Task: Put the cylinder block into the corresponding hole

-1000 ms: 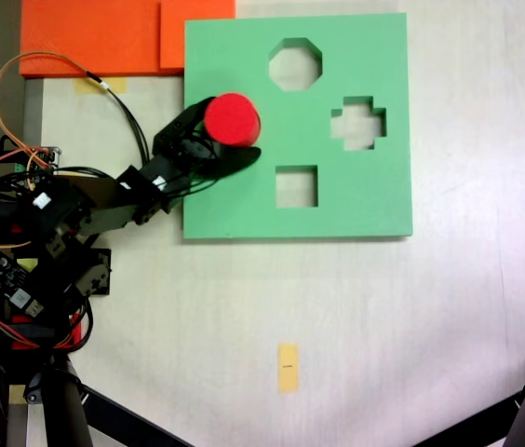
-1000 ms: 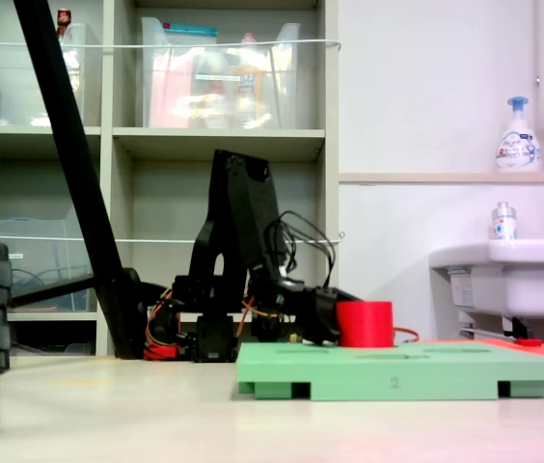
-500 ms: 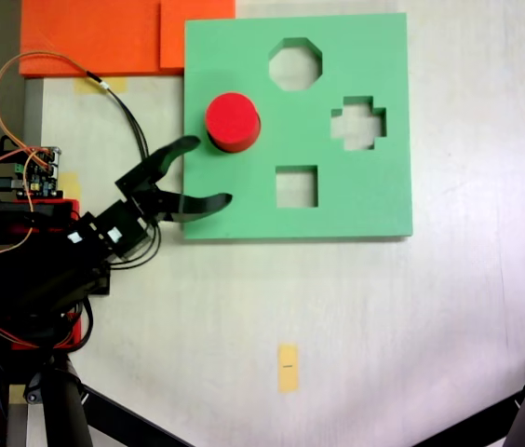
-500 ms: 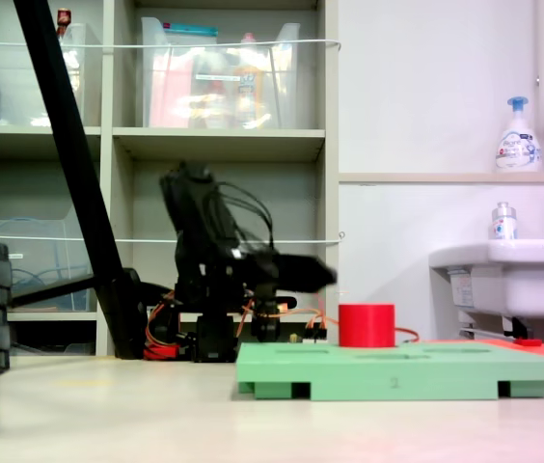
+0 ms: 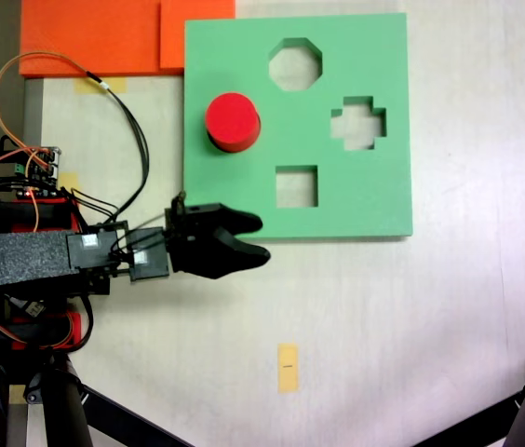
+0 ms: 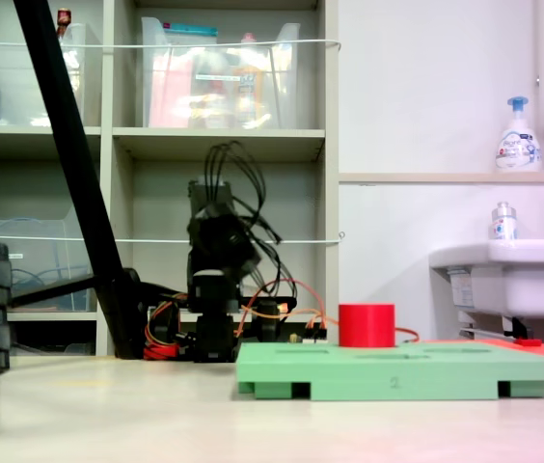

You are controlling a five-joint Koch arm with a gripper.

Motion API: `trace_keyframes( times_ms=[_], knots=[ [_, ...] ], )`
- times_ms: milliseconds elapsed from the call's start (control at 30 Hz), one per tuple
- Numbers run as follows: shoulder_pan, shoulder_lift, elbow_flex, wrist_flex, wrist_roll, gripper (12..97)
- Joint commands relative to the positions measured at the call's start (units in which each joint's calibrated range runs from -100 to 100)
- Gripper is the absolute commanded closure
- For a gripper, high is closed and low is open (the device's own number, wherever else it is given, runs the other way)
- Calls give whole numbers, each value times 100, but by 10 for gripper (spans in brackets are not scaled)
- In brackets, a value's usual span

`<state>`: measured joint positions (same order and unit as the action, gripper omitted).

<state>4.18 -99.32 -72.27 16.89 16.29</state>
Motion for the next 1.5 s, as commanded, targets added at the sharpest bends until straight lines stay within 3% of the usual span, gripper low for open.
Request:
trace_keyframes(
  times_ms=[0, 133, 533, 1467],
  knots=[
    [-274, -68, 507, 78, -674, 620],
    [-366, -68, 9, -239, -1416, 619],
    [-366, -68, -2773, -856, -2164, 620],
    [-425, -68, -2773, -1482, -2076, 591]
  ],
)
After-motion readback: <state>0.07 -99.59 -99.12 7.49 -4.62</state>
